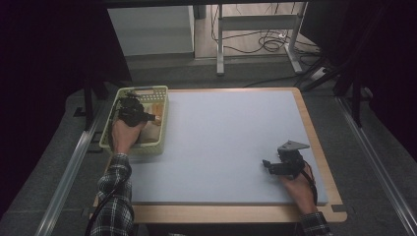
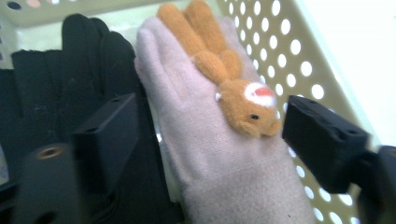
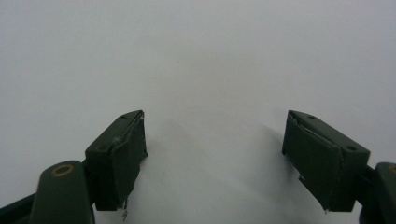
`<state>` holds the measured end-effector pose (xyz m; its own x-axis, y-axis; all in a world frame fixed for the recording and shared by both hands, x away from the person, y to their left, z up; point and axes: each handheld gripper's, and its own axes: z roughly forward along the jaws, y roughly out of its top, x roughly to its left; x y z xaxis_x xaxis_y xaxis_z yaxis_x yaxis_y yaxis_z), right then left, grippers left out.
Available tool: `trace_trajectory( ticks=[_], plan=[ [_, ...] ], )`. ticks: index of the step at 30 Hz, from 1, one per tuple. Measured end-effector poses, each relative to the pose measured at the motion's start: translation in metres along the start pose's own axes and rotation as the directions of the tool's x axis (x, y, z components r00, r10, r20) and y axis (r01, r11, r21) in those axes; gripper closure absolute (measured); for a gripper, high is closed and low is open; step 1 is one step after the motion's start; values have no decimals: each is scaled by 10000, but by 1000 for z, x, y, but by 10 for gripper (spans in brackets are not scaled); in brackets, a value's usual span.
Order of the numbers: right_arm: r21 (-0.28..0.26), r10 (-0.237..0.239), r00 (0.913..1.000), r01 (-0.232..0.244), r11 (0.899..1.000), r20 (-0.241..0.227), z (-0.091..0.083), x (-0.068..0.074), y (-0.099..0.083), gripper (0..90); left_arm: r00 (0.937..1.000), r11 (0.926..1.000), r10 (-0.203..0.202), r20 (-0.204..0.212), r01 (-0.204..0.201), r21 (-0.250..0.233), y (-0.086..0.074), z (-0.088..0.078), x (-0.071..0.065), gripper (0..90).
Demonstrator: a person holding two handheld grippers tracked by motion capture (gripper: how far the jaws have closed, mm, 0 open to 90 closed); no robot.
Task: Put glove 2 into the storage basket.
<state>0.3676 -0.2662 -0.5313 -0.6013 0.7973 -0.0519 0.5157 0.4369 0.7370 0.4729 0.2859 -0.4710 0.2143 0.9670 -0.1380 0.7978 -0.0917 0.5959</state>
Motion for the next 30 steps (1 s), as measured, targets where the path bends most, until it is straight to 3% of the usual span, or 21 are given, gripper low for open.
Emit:
trace_trajectory(
  ticks=[6, 11, 19, 30],
  plan=[
    [1, 1, 10000, -1, 10000, 3, 0, 0, 0, 210, 9993, 9986, 259, 255, -247, -461, -5, -12, 0, 75],
    [3, -2, 10000, 2, 10000, 6, 0, 0, 0, 210, 9977, 9965, 420, 540, -379, -742, -10, -21, 0, 56],
    [-3, -16, 10000, 16, 10000, 16, 0, 0, 0, 210, 9945, 9929, 958, 425, -924, -747, -20, -31, 1, 24],
    [0, -31, 10000, 31, 10000, 23, 0, 0, 0, 209, 9903, 9864, 1182, 735, -1086, -1235, -32, -45, -1, 12]
  ],
)
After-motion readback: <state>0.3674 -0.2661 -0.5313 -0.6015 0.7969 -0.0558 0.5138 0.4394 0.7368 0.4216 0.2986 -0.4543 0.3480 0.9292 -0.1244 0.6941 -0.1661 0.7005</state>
